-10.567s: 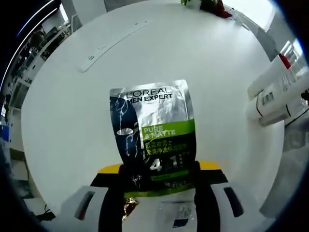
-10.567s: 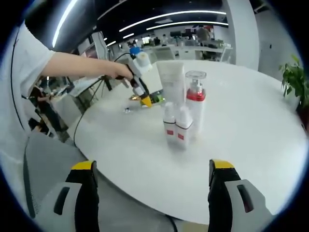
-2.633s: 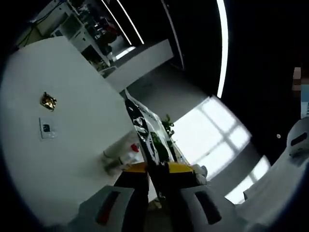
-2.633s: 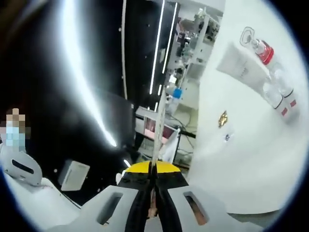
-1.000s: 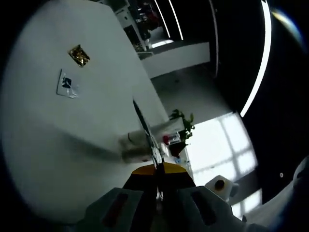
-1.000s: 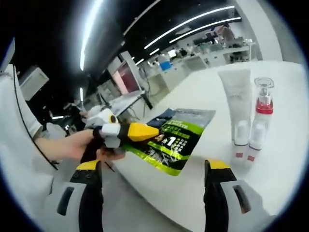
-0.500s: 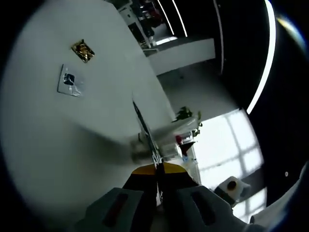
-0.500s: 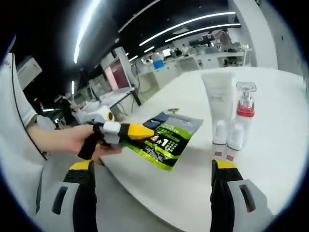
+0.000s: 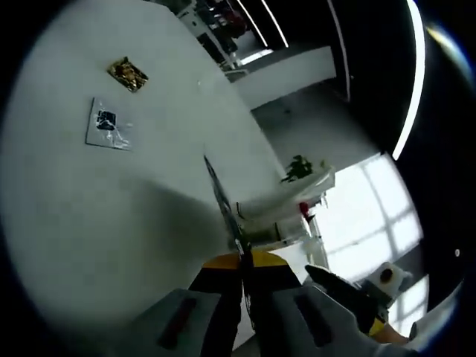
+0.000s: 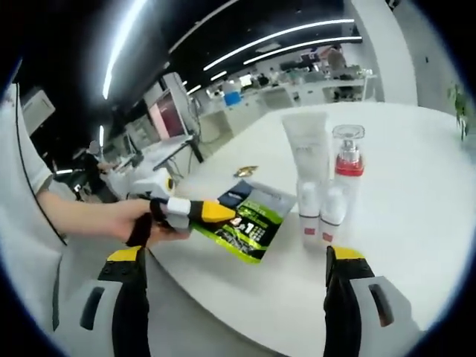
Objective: Arrange the skincare products in the storage area until every visible bottle or jar stands upright without overlapping.
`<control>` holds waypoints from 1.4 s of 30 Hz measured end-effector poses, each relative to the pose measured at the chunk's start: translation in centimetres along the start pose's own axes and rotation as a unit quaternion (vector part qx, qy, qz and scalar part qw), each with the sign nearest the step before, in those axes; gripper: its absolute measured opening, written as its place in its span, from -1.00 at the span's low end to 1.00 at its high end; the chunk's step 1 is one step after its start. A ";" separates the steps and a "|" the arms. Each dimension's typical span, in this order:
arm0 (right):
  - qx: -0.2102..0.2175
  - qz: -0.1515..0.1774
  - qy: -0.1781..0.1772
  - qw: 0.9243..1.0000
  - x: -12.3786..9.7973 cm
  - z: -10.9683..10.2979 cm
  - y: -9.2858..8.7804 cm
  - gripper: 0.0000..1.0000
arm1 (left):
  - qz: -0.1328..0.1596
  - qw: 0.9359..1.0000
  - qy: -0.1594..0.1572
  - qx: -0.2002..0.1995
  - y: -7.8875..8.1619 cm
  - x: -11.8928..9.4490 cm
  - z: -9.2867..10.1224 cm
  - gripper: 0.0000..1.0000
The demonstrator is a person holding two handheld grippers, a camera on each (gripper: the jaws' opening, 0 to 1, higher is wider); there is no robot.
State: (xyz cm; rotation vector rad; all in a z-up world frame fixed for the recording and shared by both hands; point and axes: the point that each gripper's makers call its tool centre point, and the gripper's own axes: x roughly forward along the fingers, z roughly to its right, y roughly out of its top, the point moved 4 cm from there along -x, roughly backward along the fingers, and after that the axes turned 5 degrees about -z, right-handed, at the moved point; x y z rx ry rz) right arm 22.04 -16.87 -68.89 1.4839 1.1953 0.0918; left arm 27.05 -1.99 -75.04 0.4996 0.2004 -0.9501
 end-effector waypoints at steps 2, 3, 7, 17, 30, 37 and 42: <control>0.006 0.005 -0.006 1.000 -0.3 0.4 -0.1 0.99 | -0.001 1.000 0.010 0.002 0.0 0.4 -0.4 -1.00; 0.007 0.005 -0.009 1.000 -0.4 0.6 -0.1 0.99 | -0.002 1.000 0.014 0.005 0.1 0.6 -0.6 -1.00; 0.009 0.002 -0.018 1.000 -0.8 1.1 -0.2 0.99 | -0.007 1.000 0.026 0.010 0.2 1.4 -1.2 -1.00; 0.012 0.005 -0.024 1.000 -1.1 1.4 0.0 0.99 | -0.015 0.998 0.052 0.033 0.0 2.5 -2.0 -1.00; 0.016 -0.001 -0.024 1.000 -0.9 1.4 -0.1 0.97 | -0.043 0.980 0.125 0.150 0.4 2.4 -3.8 -0.90; 0.017 -0.002 -0.023 1.000 -0.9 1.3 -0.1 0.97 | -0.061 0.957 0.157 0.237 0.3 2.2 -3.6 -0.81; 0.018 -0.002 -0.024 1.000 -0.9 1.4 -0.2 0.97 | -0.069 0.939 0.173 0.291 0.5 2.1 -3.9 -0.74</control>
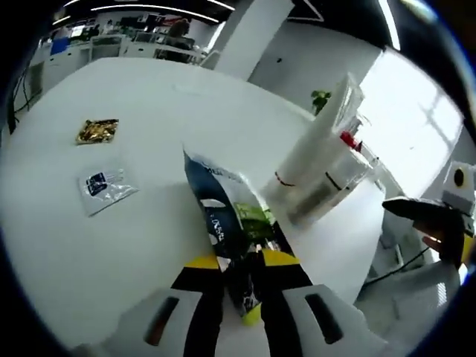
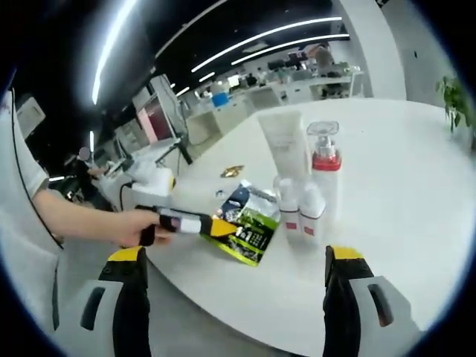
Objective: Arrange the skincare products in the storage area until every visible bottle or jar stands upright without overlapping.
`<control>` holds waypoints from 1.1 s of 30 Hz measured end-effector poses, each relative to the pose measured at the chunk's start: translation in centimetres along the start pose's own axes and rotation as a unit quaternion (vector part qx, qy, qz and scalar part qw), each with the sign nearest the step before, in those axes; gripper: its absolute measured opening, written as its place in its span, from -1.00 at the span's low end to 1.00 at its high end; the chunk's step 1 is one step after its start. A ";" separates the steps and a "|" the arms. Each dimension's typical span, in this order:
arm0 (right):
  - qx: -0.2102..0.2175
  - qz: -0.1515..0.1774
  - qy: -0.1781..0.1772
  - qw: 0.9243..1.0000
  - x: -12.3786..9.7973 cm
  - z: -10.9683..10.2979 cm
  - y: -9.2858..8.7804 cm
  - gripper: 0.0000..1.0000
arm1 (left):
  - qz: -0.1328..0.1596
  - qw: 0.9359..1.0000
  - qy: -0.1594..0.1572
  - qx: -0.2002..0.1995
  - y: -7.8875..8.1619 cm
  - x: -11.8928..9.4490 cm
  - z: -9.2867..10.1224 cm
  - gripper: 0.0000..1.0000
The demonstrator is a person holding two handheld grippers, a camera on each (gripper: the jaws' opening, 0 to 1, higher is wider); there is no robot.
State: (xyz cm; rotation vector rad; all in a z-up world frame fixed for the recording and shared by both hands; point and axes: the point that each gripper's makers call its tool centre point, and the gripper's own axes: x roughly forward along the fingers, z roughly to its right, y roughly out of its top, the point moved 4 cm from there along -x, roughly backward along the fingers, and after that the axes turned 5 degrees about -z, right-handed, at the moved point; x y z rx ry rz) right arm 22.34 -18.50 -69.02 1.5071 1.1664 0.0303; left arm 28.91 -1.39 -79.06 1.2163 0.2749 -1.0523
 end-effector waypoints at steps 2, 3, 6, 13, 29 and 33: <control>0.000 0.000 0.000 1.000 0.0 0.0 0.0 0.97 | -0.005 1.000 0.009 0.022 0.0 -0.1 0.2 -0.69; 0.000 0.000 0.000 1.000 0.0 0.0 0.0 0.97 | -0.008 0.999 0.014 0.031 0.0 -0.1 0.1 -0.67; 0.001 -0.001 -0.001 1.000 0.0 0.0 0.0 0.97 | -0.012 0.998 0.022 0.061 0.1 0.0 -0.2 -0.62; 0.002 -0.003 -0.001 1.000 0.0 0.1 -0.1 0.97 | -0.026 0.992 0.044 0.115 0.1 0.3 -0.2 -0.57; 0.005 -0.003 -0.002 1.000 0.0 0.2 -0.2 0.97 | -0.038 0.983 0.062 0.168 -0.1 0.4 -0.7 -0.50; 0.005 -0.003 -0.002 1.000 -0.1 0.1 -0.1 0.97 | -0.038 0.982 0.064 0.171 -0.1 0.3 -0.9 -0.47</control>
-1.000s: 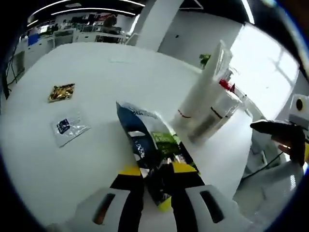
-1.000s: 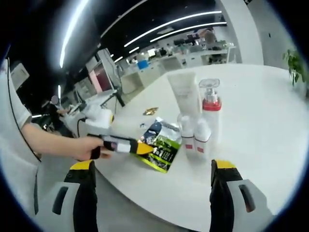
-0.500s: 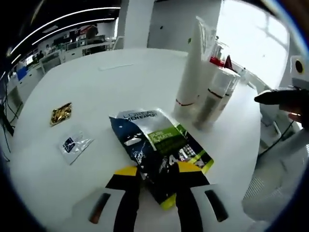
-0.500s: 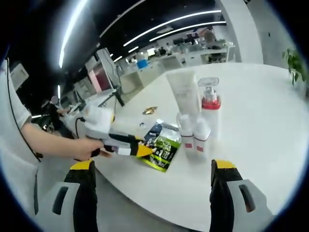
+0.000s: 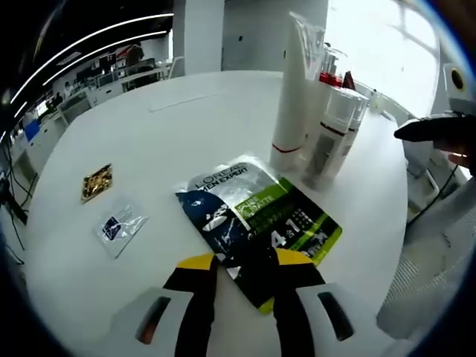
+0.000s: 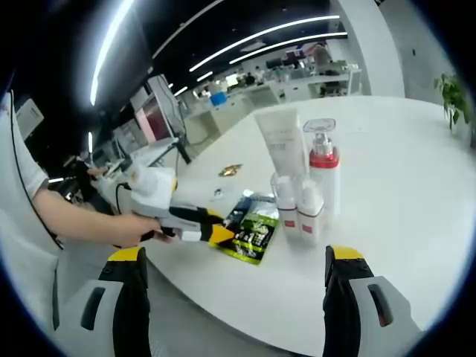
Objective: Arrange the skincare products in the storage area until every visible bottle or jar stands upright without overlapping.
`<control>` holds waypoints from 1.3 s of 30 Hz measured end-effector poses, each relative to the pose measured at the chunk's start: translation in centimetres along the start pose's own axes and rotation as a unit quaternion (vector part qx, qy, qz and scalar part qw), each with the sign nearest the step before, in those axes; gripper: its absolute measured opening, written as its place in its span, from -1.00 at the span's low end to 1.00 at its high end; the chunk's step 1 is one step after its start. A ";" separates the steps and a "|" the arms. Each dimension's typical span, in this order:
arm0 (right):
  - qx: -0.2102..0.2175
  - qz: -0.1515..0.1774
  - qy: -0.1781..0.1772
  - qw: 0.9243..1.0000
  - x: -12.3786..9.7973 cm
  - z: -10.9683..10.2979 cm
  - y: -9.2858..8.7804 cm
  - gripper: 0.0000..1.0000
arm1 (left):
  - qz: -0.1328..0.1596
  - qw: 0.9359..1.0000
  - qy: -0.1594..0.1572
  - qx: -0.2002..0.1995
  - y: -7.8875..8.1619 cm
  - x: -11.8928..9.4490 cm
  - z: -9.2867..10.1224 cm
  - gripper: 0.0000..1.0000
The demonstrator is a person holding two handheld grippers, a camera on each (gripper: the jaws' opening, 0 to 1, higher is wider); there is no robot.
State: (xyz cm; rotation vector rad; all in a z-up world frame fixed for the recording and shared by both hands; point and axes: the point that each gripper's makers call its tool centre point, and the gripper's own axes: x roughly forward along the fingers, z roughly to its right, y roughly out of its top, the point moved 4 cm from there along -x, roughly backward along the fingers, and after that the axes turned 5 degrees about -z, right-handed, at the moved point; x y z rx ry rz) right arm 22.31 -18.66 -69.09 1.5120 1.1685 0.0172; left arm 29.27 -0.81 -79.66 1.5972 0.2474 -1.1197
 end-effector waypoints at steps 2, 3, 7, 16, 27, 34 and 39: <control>0.000 0.000 0.000 1.000 0.0 0.0 0.0 0.97 | 0.001 1.000 0.000 0.005 0.0 0.0 0.0 -0.46; -0.001 -0.001 -0.001 1.000 0.0 0.0 0.0 0.97 | 0.002 1.000 -0.001 0.008 0.1 -0.1 0.0 -0.45; -0.006 -0.006 -0.002 1.000 0.1 0.0 -0.2 0.98 | 0.006 1.000 -0.001 0.007 0.1 -0.4 0.0 -0.40; -0.006 -0.011 -0.004 1.000 0.3 0.0 -0.4 0.99 | 0.011 1.000 0.005 0.024 0.1 -1.6 -0.4 -0.27; -0.018 -0.013 -0.005 1.000 0.3 0.0 -0.4 0.98 | 0.008 1.000 0.005 0.028 -0.5 -4.1 -0.5 -0.03; -0.024 -0.014 0.001 1.000 0.3 -0.2 -0.4 0.98 | 0.008 1.000 0.006 0.013 -1.0 -5.7 -0.6 0.20; -0.025 -0.012 0.004 1.000 0.3 -0.3 -0.3 0.97 | 0.006 1.000 0.014 -0.001 -1.6 -6.5 -1.3 0.33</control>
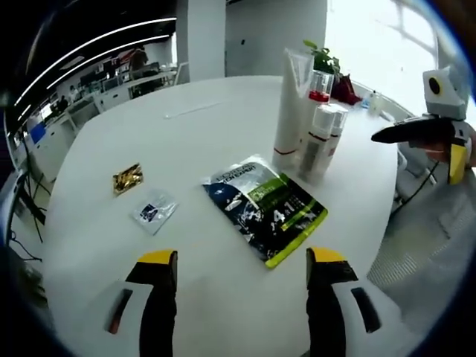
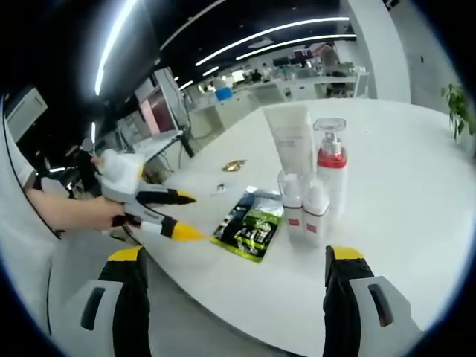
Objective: Arrange the skincare products in the storage area until every visible bottle or jar stands upright without overlapping.
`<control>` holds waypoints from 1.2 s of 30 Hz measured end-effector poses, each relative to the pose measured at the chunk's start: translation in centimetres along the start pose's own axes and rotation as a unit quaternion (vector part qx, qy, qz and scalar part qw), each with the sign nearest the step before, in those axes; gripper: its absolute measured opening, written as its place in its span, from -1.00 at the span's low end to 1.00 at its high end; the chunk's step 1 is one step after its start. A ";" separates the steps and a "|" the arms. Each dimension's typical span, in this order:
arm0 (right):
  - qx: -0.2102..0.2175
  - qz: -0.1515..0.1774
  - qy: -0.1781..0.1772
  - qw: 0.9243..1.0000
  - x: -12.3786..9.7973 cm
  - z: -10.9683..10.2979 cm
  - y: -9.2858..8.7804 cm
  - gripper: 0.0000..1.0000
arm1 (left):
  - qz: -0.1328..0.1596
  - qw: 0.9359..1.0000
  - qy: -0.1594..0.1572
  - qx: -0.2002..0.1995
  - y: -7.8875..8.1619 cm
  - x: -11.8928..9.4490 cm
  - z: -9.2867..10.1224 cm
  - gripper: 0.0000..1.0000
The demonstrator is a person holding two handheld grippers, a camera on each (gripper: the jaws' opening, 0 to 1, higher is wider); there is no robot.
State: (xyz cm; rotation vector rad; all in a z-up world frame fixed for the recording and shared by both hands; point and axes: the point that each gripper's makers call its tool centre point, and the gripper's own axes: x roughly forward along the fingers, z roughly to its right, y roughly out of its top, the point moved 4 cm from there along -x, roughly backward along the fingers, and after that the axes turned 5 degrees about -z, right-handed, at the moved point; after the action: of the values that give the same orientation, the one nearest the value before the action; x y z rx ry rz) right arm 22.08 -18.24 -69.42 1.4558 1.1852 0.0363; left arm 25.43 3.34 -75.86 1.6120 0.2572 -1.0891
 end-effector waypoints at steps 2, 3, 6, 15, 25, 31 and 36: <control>-0.002 0.000 0.002 1.000 0.0 -0.1 0.0 0.97 | -0.002 1.000 0.001 -0.004 -0.2 -0.2 -0.2 0.39; -0.002 0.000 0.002 1.000 0.0 -0.1 0.0 0.96 | -0.004 1.000 -0.001 -0.007 -0.2 -0.4 -0.1 0.41; -0.004 0.000 0.003 1.000 0.0 -0.1 0.0 0.96 | -0.006 1.000 -0.005 -0.017 -0.4 -1.2 -0.1 0.49; -0.005 0.002 0.011 1.000 0.0 -0.4 0.1 0.96 | -0.004 0.999 -0.008 -0.040 -0.7 -3.4 -0.7 0.74; -0.036 -0.009 0.019 0.999 0.3 -1.5 0.1 0.99 | 0.016 0.994 0.026 -0.102 -2.1 -6.6 -2.4 0.85; -0.042 -0.011 0.026 0.999 0.2 -1.8 -0.1 0.98 | 0.020 0.991 0.041 -0.128 -3.3 -8.2 -2.7 0.92; -0.039 -0.008 0.029 0.999 0.1 -2.0 0.0 0.98 | 0.041 0.985 0.052 -0.159 -3.5 -9.5 -2.8 0.98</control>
State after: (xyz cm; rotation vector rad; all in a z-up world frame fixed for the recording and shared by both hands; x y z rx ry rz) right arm 20.92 -16.73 -68.91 1.3837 1.2292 0.1135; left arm 19.27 10.46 -71.12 1.3811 0.4094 -0.8552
